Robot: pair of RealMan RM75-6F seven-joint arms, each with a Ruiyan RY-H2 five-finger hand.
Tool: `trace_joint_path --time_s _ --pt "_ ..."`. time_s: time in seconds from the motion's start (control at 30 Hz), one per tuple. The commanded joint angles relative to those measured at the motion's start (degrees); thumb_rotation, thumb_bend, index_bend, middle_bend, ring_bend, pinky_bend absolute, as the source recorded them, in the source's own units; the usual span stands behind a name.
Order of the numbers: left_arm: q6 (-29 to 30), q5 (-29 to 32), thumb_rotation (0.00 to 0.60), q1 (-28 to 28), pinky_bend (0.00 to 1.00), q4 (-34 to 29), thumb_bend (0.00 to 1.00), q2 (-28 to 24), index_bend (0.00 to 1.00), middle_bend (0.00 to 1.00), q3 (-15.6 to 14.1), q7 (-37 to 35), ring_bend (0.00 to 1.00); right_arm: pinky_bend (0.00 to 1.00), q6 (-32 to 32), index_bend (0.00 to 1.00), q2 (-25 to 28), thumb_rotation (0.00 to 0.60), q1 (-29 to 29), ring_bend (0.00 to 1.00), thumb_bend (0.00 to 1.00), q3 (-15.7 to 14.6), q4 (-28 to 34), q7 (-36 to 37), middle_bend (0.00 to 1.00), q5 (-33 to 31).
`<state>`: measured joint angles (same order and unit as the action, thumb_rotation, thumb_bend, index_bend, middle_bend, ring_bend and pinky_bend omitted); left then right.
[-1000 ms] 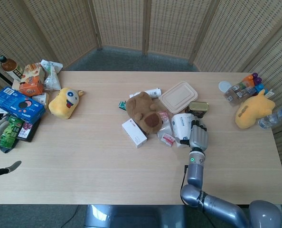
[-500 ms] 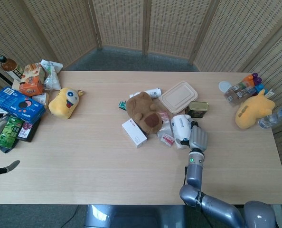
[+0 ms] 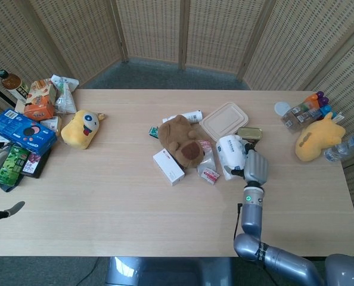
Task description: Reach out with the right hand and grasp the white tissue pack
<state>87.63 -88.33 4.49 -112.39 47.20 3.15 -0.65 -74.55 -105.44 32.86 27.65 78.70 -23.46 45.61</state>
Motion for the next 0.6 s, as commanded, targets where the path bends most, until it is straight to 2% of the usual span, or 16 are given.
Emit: trace_joint_path --time_s 0.03,0.27,0.6 --pt "-0.05 -0.29 0.600 0.01 0.00 -0.11 0.00 0.10 0.00 0.00 -0.13 0.19 0.00 0.83 -3.46 0.49 6.08 0.600 -1.42 0.67 0.15 1.98 8.73 -1.16 0.53 2.71" --pt "-0.16 -1.09 0.600 -0.02 0.00 -0.43 0.00 0.55 0.00 0.00 -0.52 1.06 0.00 0.83 -5.78 0.49 12.25 0.600 -0.76 0.67 0.18 5.27 18.31 -5.16 0.53 2.21" --pt "-0.31 -0.90 0.600 0.02 0.00 -0.32 0.00 0.91 0.00 0.00 -0.55 1.74 0.00 0.83 -7.02 0.49 15.59 0.600 0.46 0.67 0.19 6.34 22.27 -7.31 0.53 -0.73"
